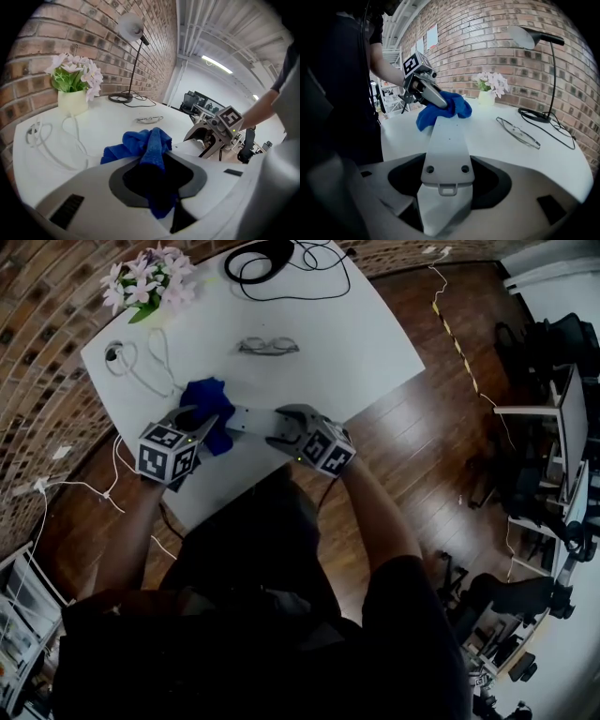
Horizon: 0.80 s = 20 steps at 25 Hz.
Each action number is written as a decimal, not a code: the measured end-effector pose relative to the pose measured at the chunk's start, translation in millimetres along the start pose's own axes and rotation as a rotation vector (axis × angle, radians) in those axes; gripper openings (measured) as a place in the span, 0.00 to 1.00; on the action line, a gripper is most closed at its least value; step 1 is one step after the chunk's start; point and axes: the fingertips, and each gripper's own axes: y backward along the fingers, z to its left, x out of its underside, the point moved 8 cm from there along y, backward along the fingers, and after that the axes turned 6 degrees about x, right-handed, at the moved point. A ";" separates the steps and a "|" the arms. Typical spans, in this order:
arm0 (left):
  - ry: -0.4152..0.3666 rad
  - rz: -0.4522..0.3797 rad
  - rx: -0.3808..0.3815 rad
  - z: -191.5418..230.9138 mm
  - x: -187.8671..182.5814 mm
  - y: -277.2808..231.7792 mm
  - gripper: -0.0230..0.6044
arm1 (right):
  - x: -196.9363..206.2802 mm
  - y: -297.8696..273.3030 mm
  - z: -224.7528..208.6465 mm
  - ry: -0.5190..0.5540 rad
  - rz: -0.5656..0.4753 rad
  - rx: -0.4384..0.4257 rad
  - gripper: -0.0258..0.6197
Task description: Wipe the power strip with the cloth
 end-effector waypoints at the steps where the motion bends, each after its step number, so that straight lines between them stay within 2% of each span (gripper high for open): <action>1: 0.004 -0.002 -0.004 1.3 0.7 1.5 0.20 | -0.1 0.4 0.0 0.004 0.002 0.000 0.48; 6: 0.027 -0.015 -0.015 3.2 1.5 2.9 0.20 | -0.7 -0.4 0.0 -0.009 -0.003 0.000 0.48; 10: 0.020 -0.024 -0.063 3.1 1.0 3.0 0.20 | -0.9 -1.2 -0.9 -0.018 -0.009 0.006 0.48; 17: 0.077 -0.039 -0.127 8.5 6.4 11.2 0.20 | 0.8 0.4 0.5 -0.021 -0.010 0.007 0.48; 20: 0.042 -0.017 -0.173 7.0 0.2 4.2 0.20 | 0.0 1.6 -7.0 -0.020 0.002 0.012 0.48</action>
